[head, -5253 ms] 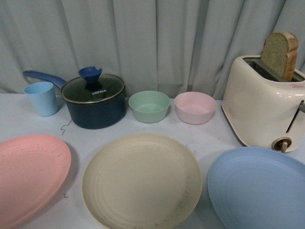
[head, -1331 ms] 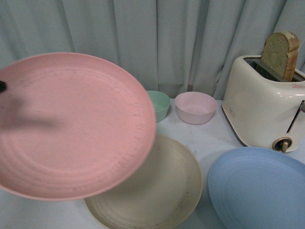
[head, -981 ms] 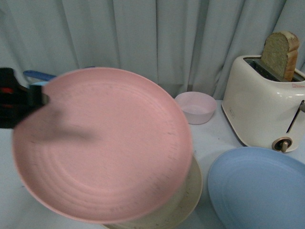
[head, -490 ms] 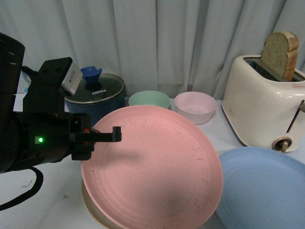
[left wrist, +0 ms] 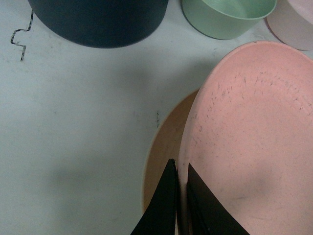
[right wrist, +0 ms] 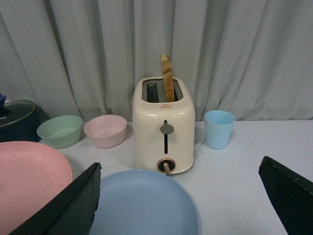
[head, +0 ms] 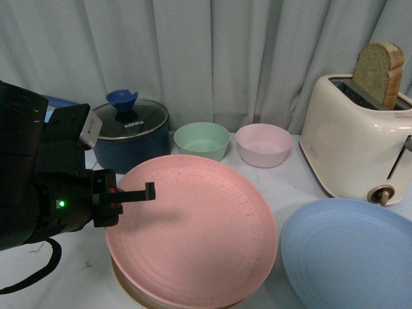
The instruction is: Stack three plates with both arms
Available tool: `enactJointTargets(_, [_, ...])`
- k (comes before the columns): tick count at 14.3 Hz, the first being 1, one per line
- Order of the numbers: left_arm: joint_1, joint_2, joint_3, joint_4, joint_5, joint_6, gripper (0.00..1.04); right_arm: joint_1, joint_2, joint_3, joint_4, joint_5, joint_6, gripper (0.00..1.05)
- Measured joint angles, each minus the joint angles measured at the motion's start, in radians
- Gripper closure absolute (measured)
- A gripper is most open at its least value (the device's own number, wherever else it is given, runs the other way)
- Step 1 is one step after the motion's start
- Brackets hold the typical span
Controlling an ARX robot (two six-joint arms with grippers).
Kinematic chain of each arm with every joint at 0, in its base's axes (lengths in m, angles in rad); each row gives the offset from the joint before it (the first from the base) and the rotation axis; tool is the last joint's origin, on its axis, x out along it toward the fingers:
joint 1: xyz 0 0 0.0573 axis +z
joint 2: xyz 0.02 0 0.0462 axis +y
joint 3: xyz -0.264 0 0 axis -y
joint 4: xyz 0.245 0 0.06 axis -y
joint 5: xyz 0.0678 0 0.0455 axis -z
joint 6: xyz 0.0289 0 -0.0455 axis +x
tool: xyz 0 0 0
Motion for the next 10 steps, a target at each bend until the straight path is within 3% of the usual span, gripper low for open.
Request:
enactJointTargets(1, [0.0, 0.012, 0.002, 0.001, 0.0, -0.007, 1.02, 0.0, 0.0, 0.0, 0.0, 0.0, 0.0, 0.06])
enactJointTargets(2, [-0.001, 0.022, 0.003, 0.001, 0.001, -0.016, 0.91, 0.0, 0.0, 0.0, 0.0, 0.0, 0.0, 0.06])
enactJointTargets(6, [0.001, -0.102, -0.025, 0.024, 0.02, -0.076, 0.29, 0.0, 0.0, 0.0, 0.0, 0.0, 0.0, 0.06])
enactJointTargets(8, [-0.005, -0.255, -0.058, 0.017, 0.019, -0.071, 0.08, 0.0, 0.0, 0.0, 0.0, 0.0, 0.0, 0.06])
enactJointTargets(10, [-0.036, -0.411, -0.119, 0.042, -0.018, -0.006, 0.09, 0.0, 0.0, 0.0, 0.0, 0.0, 0.0, 0.06])
